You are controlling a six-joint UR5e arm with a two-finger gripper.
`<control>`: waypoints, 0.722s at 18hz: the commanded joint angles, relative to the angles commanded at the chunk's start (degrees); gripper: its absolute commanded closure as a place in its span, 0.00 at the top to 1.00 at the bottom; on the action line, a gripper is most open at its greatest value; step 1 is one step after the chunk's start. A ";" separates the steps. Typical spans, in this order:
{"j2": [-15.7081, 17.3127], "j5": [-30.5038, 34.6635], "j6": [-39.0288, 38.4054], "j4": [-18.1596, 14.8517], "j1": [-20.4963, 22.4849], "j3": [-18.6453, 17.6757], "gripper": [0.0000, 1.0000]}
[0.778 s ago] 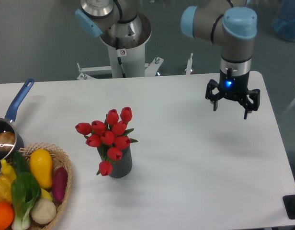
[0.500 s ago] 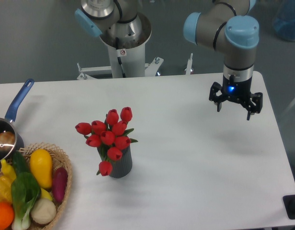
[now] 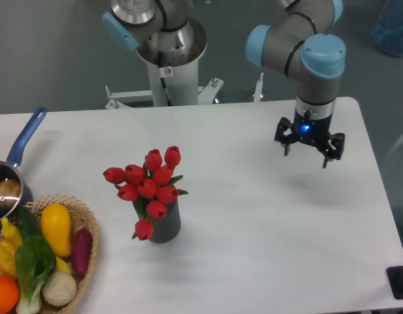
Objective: Pick up the flowers from the vase
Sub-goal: 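Move the open gripper toward the red tulip bouquet in the vase, then lower the gripper onto the tulip stems and close around them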
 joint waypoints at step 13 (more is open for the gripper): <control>5.61 -6.76 -7.03 -0.17 -10.37 -4.57 1.00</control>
